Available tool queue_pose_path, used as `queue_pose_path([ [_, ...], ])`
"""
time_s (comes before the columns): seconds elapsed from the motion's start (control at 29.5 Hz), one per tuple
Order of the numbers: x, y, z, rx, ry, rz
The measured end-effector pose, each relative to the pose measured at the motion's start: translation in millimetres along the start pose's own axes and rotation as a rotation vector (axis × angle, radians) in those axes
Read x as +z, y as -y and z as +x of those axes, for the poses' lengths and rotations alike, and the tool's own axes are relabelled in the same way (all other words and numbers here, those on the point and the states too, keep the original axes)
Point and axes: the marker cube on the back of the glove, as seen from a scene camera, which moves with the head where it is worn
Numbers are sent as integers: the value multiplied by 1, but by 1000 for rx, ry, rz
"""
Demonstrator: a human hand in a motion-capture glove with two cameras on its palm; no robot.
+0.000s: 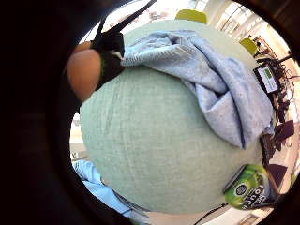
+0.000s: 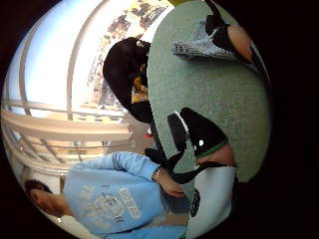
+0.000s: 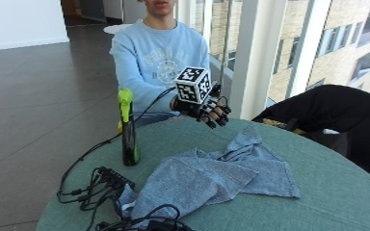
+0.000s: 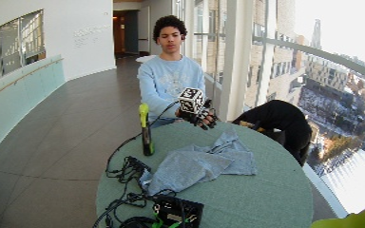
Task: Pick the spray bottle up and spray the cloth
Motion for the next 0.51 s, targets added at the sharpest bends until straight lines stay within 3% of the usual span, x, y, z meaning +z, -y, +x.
queue_pose_path([
  [0.51, -7, -52, 6, 58, -26, -6],
])
